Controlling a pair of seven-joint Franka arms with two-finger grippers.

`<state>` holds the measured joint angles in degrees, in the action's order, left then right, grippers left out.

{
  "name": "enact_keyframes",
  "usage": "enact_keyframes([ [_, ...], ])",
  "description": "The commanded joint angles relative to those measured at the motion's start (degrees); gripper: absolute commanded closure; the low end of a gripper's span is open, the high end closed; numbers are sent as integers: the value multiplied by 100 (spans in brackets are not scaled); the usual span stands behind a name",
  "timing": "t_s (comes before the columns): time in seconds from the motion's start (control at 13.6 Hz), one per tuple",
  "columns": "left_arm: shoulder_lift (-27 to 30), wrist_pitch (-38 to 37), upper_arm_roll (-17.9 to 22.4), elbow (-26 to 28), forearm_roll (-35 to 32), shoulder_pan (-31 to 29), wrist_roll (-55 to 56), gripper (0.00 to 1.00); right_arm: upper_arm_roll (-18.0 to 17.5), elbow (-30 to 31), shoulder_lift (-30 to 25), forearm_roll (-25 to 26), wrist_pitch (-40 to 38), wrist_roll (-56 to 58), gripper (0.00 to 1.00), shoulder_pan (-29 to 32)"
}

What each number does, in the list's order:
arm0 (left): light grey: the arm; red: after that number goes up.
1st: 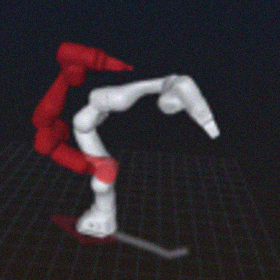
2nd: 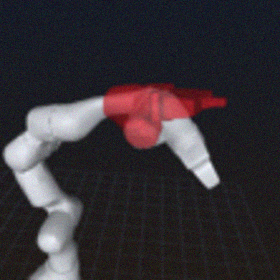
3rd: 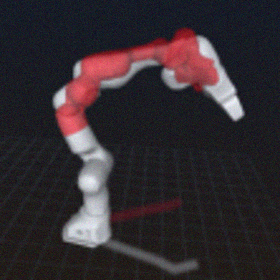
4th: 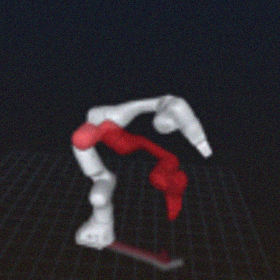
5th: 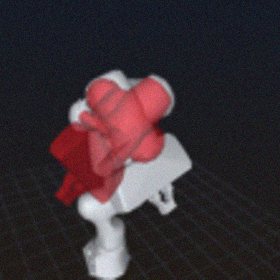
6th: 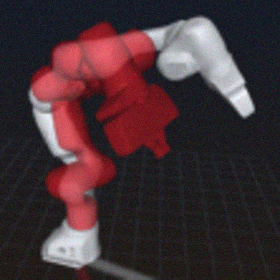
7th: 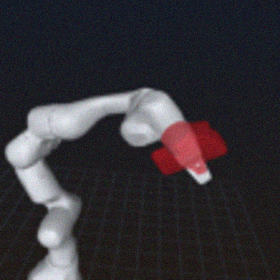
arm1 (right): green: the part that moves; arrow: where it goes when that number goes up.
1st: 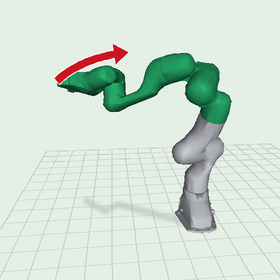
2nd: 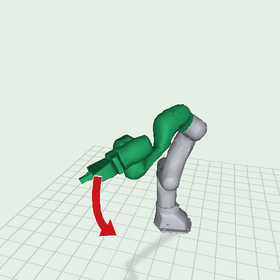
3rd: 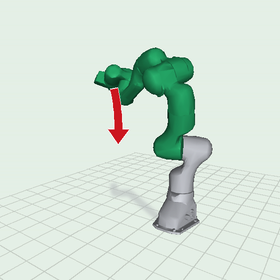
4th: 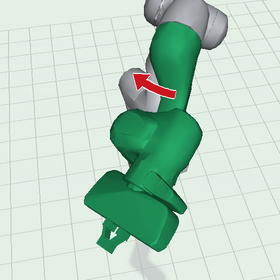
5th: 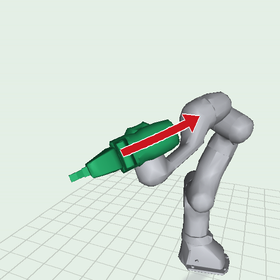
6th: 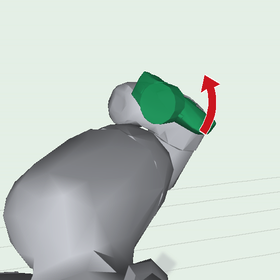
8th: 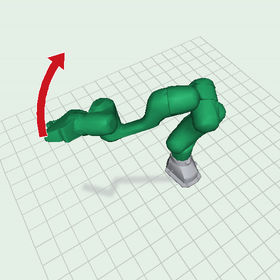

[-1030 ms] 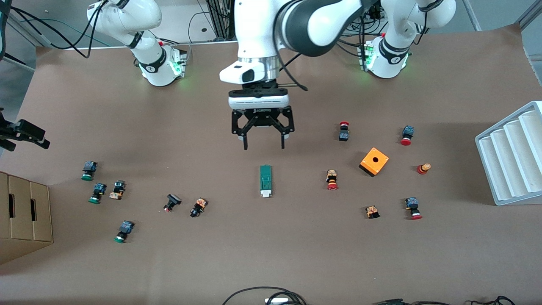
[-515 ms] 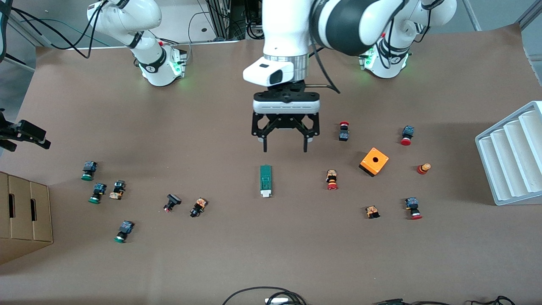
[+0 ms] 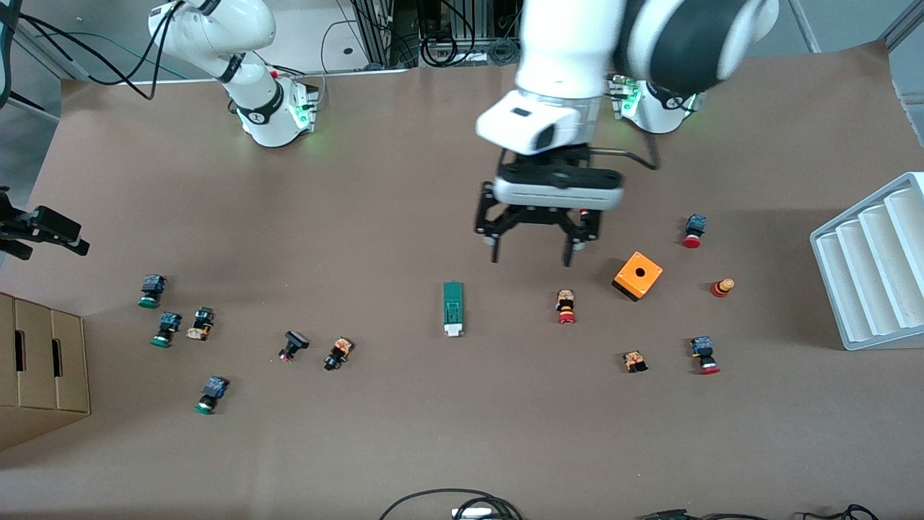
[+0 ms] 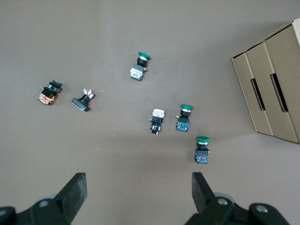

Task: Close load switch with both arms

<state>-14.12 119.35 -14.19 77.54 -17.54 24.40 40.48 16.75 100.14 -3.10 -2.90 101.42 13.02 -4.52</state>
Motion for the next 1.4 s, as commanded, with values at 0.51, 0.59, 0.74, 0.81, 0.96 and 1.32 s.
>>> enact_keyframes([
  [0.51, 304, -333, 575, 279, 1092, -365, -1051, 0, 22, -144, 239, -123, -17, 105, 0, 3],
  [0.59, 331, -447, 575, 305, 1216, -445, -1051, 0, 22, -144, 248, -123, -34, 105, 0, -14],
  [0.74, 357, -790, 663, 288, 1252, -550, -1051, 0, 30, -144, 274, -123, -43, 131, 0, 30],
  [0.81, 401, -834, 742, 305, 1366, -568, -1077, 0, 39, -144, 283, -123, -43, 122, 0, 30],
  [0.96, 384, -861, 996, 314, 1664, -577, -1104, 0, 30, -144, 318, -88, 35, 183, 0, 21],
  [1.32, 358, -1072, 1594, 402, 2008, -577, -2131, 0, 30, -144, 327, -26, 115, 262, 0, -14],
])
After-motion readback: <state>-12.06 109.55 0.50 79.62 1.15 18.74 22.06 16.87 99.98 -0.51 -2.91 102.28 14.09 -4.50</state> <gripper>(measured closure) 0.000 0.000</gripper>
